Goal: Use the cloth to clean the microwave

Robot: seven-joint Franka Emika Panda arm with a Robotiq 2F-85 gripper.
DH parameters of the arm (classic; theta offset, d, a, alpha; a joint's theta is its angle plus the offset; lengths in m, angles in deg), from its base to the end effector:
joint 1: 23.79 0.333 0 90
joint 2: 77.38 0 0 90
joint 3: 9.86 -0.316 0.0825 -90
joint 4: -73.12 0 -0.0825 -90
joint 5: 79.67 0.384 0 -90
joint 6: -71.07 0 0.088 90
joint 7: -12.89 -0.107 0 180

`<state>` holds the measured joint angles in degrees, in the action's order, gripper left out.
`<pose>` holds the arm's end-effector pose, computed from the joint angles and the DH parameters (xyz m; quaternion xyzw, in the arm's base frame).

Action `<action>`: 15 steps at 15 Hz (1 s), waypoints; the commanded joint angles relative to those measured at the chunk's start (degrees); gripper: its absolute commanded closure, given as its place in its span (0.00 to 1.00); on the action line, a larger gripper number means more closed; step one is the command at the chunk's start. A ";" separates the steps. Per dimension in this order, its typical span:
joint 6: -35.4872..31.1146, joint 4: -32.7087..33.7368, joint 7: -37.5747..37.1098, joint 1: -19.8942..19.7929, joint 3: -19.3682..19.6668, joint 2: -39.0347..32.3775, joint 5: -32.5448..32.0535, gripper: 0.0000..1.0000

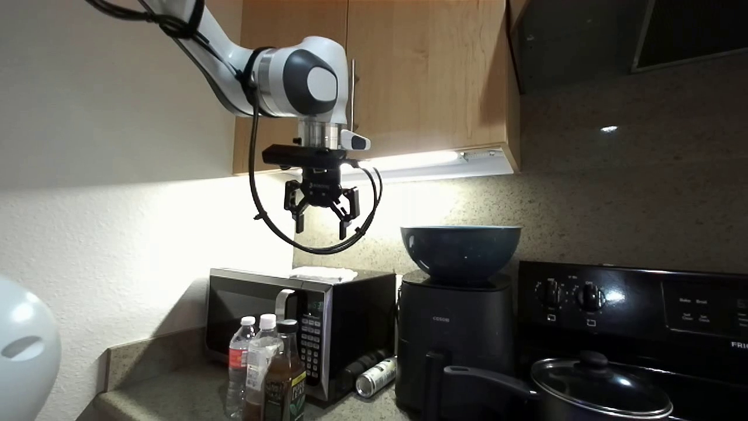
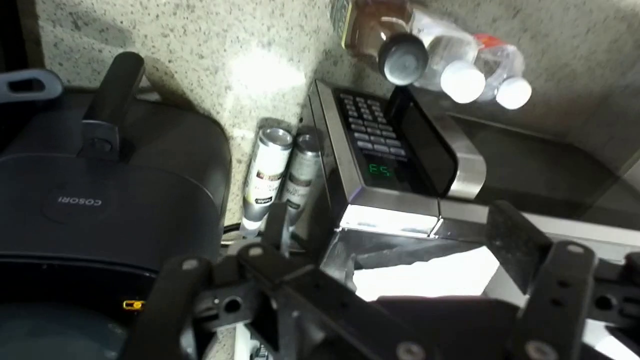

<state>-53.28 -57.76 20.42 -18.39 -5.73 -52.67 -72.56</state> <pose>0.4518 0.0112 0.5525 -0.9838 -0.0500 -0.1602 0.0628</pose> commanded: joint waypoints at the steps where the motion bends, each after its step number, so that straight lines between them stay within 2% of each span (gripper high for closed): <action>1: -3.50 1.56 -7.73 -3.63 -4.52 -2.76 -5.78 0.00; 2: -2.17 1.17 -4.11 -2.01 -2.90 -2.15 -2.62 0.00; 7: -2.77 2.08 -5.63 -2.44 -3.98 -3.63 -3.74 0.00; 13: -5.74 8.79 -3.42 1.46 -4.43 -12.02 4.08 0.00; 15: -8.07 10.85 -5.00 1.40 -5.36 -14.92 4.12 0.00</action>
<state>-58.51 -50.62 14.79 -16.85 -10.13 -62.83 -70.41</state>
